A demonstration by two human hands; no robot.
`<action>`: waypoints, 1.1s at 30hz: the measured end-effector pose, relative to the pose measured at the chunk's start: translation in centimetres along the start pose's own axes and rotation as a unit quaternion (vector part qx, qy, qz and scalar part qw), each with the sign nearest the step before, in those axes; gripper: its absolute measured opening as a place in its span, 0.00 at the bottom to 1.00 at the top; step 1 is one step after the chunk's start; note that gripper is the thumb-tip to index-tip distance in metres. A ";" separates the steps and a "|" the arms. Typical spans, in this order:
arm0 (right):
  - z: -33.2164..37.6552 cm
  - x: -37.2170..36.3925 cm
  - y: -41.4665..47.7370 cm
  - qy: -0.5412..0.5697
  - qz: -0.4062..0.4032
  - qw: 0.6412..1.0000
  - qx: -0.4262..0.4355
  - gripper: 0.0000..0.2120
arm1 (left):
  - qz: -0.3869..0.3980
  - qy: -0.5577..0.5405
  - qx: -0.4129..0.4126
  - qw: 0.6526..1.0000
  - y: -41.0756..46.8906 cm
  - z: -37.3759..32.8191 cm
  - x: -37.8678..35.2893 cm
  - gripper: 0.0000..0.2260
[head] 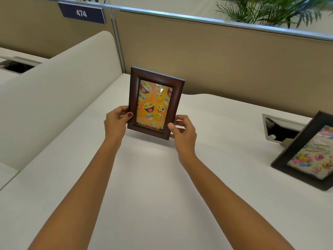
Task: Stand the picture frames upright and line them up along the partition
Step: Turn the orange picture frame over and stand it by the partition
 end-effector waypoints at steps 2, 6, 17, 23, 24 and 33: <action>-0.5 -1.0 1.1 0.005 -0.001 1.000 0.000 0.08 | -0.002 0.002 -0.003 1.000 1.7 0.2 -0.2 0.12; -1.4 -2.5 3.1 0.004 -0.005 1.000 0.007 0.08 | -0.007 -0.004 -0.004 1.000 4.6 0.9 -0.7 0.12; -3.3 -3.7 4.9 0.019 0.003 1.000 0.011 0.07 | -0.029 -0.005 -0.022 0.999 7.0 2.5 -2.0 0.12; -3.6 -3.7 4.9 0.012 0.023 0.999 0.022 0.07 | -0.031 0.004 -0.023 0.999 6.8 3.7 -2.2 0.11; -3.7 -3.6 4.8 0.009 0.023 0.999 0.026 0.07 | -0.029 0.004 -0.022 0.999 6.7 4.0 -2.3 0.11; -4.3 -3.2 4.4 0.000 0.019 0.999 0.046 0.10 | -0.042 0.024 -0.028 0.998 5.9 5.2 -2.3 0.12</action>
Point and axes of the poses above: each hand's wrist, its own y-axis towards the middle knuckle, its own x-axis out of the back of the hand, z = x × y, the point moved 7 cm from there along y, towards the middle knuckle, and after that the axes turned 10 degrees about y, right-handed, at the moved point
